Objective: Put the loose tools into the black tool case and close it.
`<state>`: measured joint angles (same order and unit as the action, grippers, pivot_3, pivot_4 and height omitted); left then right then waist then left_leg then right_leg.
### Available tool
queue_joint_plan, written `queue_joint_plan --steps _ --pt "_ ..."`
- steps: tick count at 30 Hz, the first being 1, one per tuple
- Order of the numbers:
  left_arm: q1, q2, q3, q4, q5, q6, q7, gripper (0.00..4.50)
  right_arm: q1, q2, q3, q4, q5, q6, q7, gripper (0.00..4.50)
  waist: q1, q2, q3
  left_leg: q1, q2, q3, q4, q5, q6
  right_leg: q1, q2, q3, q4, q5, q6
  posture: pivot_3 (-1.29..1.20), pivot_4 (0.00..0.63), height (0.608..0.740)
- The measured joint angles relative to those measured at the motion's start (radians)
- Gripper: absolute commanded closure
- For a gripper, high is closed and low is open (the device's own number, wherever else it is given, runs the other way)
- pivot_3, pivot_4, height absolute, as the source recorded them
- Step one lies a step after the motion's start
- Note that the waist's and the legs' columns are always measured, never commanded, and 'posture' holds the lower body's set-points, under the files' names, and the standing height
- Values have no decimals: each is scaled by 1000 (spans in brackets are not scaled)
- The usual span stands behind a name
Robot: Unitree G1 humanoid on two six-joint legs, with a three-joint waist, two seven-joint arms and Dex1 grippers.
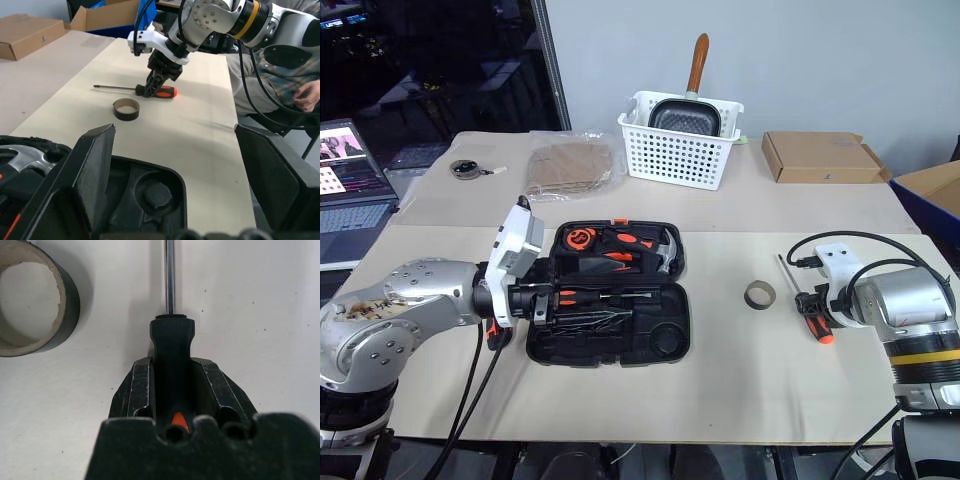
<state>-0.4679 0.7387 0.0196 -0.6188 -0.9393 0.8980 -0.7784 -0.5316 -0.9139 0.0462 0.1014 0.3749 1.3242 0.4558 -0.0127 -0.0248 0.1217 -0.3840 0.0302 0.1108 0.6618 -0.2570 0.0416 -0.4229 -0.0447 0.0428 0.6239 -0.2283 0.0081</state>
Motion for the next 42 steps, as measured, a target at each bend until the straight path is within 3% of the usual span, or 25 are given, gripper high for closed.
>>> queue_joint_plan --steps 5,10,14,20,25,31,37,42 --pt "1 14 3 0 -6 0 1 402 89 10 -97 -19 1 -128 25 3780 0 0 0 0 0 0 0 0 0 0 0 0 0 0 0 0 150 740" --pt "14 14 22 -1 -8 -5 7 402 188 34 -291 -147 76 -311 142 3780 -5 2 1 -1 1 0 0 0 0 -2 1 1 1 0 0 0 150 740" --pt "63 -2 72 -2 -8 -30 30 402 178 8 -311 -266 121 -401 255 3781 -9 2 1 1 2 0 0 0 0 -1 2 1 2 0 0 0 150 740" --pt "266 -86 199 -50 -5 -124 120 402 55 13 -101 -392 126 -513 423 3781 -11 0 2 2 2 0 0 0 -1 0 2 1 2 0 -1 0 150 740" --pt "611 -20 495 -88 -82 -206 -97 402 -56 21 204 -390 -19 -650 587 3782 -16 0 4 1 3 1 0 0 -1 -3 0 -1 3 -1 -3 0 150 740" --pt "912 20 723 -103 -81 -268 -325 402 -192 83 387 -307 -149 -724 688 3782 4 0 6 1 3 1 0 0 -2 -3 -1 -3 1 -4 -9 0 150 740" --pt "1075 -11 782 -51 20 -375 -446 402 -282 148 522 -187 -287 -814 773 3782 0 0 6 3 4 2 0 0 -2 -3 0 -4 4 -7 -15 0 150 740" --pt "1099 -27 784 -22 75 -445 -470 402 -365 246 577 -104 -363 -795 808 3782 -6 0 6 3 5 2 0 0 -2 -5 0 -4 6 -7 -17 0 150 740"
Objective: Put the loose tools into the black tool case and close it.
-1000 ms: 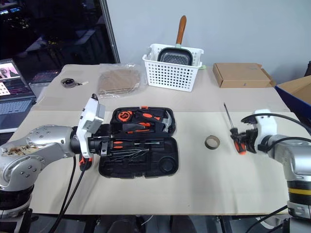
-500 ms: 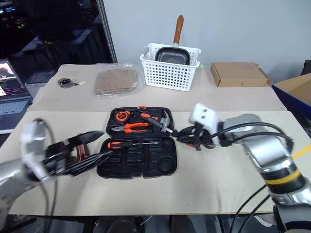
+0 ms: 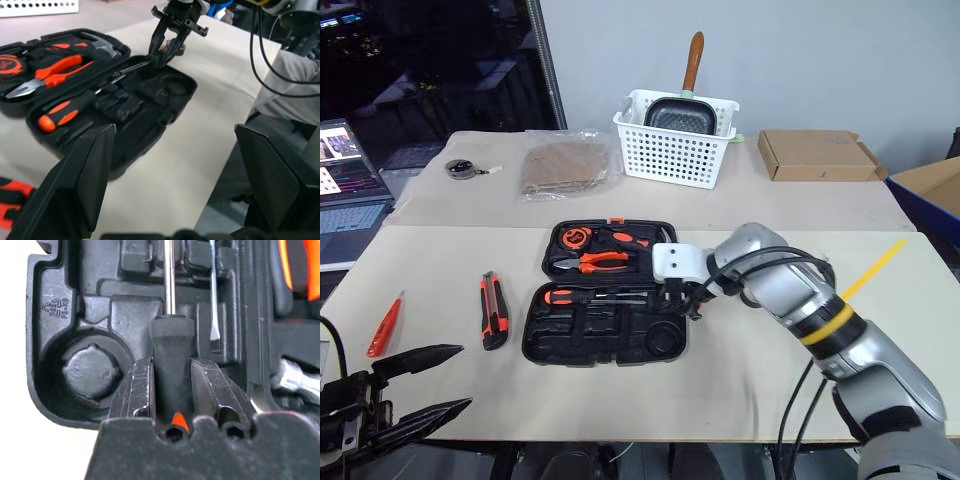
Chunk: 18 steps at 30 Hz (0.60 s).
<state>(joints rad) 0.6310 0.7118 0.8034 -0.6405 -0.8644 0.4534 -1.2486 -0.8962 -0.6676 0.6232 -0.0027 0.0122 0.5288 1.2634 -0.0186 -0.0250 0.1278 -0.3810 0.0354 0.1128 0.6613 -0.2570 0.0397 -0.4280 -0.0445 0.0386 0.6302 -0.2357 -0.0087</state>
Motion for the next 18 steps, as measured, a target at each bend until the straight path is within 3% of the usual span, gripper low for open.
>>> queue_joint_plan --steps 18 --pt "14 -31 -21 67 44 -91 4 402 -52 207 36 89 -68 219 -1 3798 -24 -1 -1 1 5 -1 -1 -3 -6 0 0 -2 2 1 0 0 150 740"
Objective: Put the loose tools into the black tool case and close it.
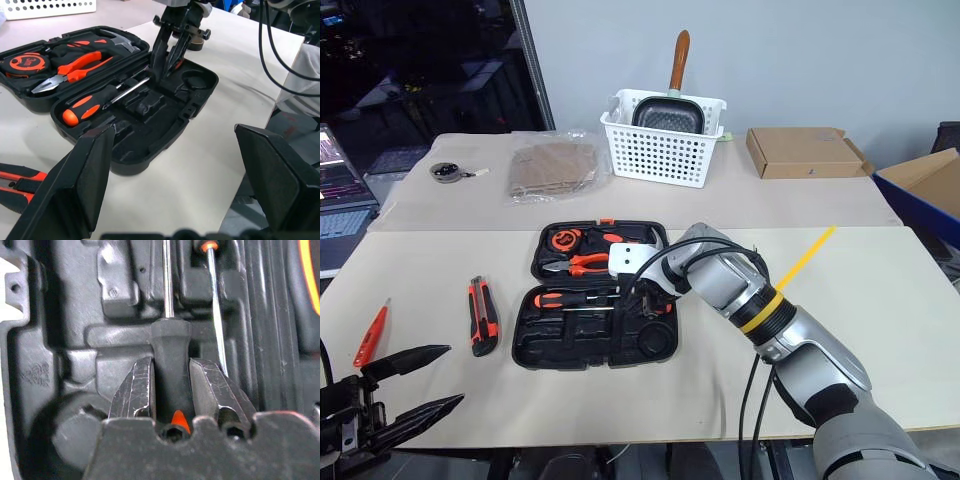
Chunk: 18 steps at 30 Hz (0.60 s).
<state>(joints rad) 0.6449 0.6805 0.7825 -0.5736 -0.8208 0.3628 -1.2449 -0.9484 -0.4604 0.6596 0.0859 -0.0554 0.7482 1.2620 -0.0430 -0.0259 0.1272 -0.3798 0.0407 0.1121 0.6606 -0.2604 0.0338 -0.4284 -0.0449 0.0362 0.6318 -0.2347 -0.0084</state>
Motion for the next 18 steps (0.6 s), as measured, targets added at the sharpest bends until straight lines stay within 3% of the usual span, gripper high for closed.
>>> queue_joint_plan --steps 12,14,15,18 --pt "4 -7 -20 0 17 -28 9 402 0 58 -11 59 -5 29 -29 3799 -9 -3 -2 10 5 1 0 -2 -4 5 3 0 5 -3 -8 0 150 740" --pt "6 -8 -21 0 17 -31 10 402 1 56 -4 60 -13 7 -25 2797 -8 -3 -2 11 5 1 0 -2 -5 4 3 0 8 -4 -8 0 150 740" --pt "7 -8 -22 0 20 -32 10 402 1 56 -2 61 -19 -7 -26 2651 -8 -3 -2 11 5 1 0 -2 -5 4 3 0 8 -4 -8 0 150 740" --pt "13 -8 -29 0 30 -35 9 402 0 50 -2 64 -36 -50 -26 1651 -6 -3 -2 11 5 1 0 -2 -5 3 4 0 9 -5 -9 0 150 740"
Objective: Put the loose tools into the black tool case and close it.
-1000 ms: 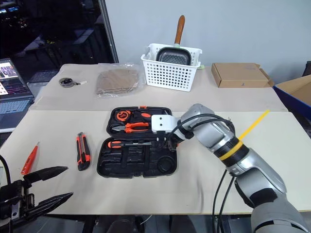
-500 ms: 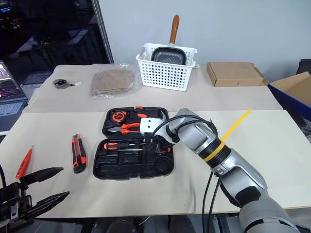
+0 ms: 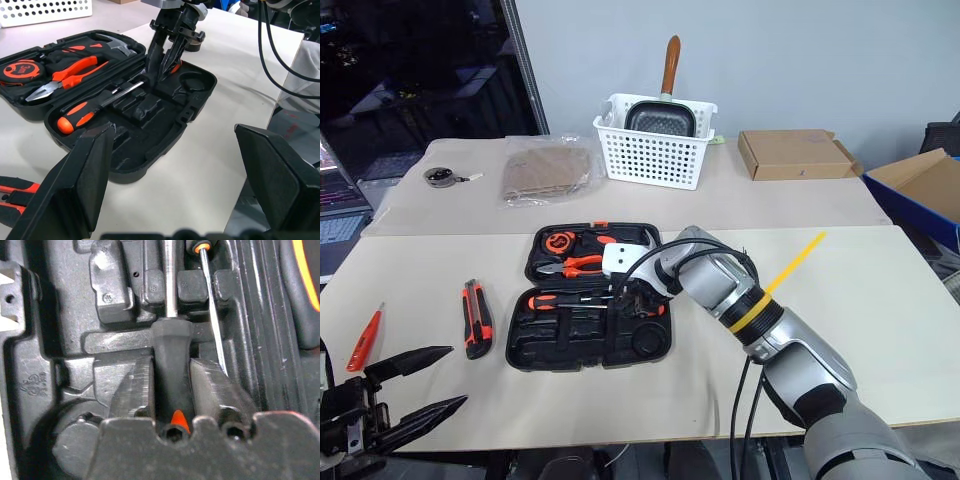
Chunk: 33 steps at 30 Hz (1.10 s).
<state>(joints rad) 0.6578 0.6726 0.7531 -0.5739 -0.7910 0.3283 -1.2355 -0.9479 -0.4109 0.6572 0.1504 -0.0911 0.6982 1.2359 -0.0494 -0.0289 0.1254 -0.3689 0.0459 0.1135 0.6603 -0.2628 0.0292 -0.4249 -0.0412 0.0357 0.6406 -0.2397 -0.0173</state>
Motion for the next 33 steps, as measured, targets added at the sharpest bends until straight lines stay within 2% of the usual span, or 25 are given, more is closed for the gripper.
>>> queue_joint_plan --steps 1,7,8,11,13,15,16,20,25,33 --pt "3 0 -3 0 1 0 0 402 1 -3 -3 -2 -3 -12 0 1285 1 0 0 0 0 0 0 0 0 0 0 0 0 0 0 0 150 740" --pt "12 -2 -4 0 3 -2 0 402 56 -32 -48 -94 74 13 60 1285 5 -1 0 -3 0 0 0 -4 -4 -2 0 -1 0 -2 2 0 150 740" --pt "12 -2 -5 -1 3 -2 0 402 66 -32 -59 -112 97 32 68 1813 5 -1 1 -4 0 0 0 -4 -4 -3 0 -1 0 -2 2 0 150 740" --pt "12 -3 -6 -1 3 -2 2 402 111 -2 -161 -170 197 68 58 2594 5 -1 1 -6 0 0 0 -4 -4 -5 0 0 0 -2 2 0 150 740" --pt "12 -4 -7 -2 3 -1 5 402 160 17 -235 -200 247 54 19 3372 7 -1 1 -7 0 -1 0 -4 -5 -5 0 -1 0 -2 2 0 150 740" --pt "12 -5 -7 -2 3 -1 6 402 211 36 -277 -202 263 48 -28 3959 8 -1 1 -7 0 -1 0 -4 -5 -5 -1 -1 0 -2 2 0 150 740" --pt "13 -5 -7 -2 3 -1 7 402 242 45 -287 -201 266 37 -61 4430 8 -2 1 -7 0 0 0 -4 -5 -5 -1 -1 0 -2 2 0 150 740" --pt "15 -6 -7 -2 3 -1 8 402 339 84 -314 -171 241 -72 -198 4472 7 -2 1 -6 -1 0 0 -4 -5 -5 0 -1 0 -2 2 0 150 740" --pt "15 -6 -7 -2 3 -1 9 402 380 124 -359 -98 217 -185 -334 4472 4 -2 1 -6 0 0 0 -4 -5 -5 4 0 0 -2 2 0 150 740" --pt "16 -3 -7 -1 3 -1 9 402 424 104 -310 -75 159 -313 -359 4472 4 -3 1 -3 -1 1 0 -4 -4 -2 3 1 0 -3 4 0 150 740"
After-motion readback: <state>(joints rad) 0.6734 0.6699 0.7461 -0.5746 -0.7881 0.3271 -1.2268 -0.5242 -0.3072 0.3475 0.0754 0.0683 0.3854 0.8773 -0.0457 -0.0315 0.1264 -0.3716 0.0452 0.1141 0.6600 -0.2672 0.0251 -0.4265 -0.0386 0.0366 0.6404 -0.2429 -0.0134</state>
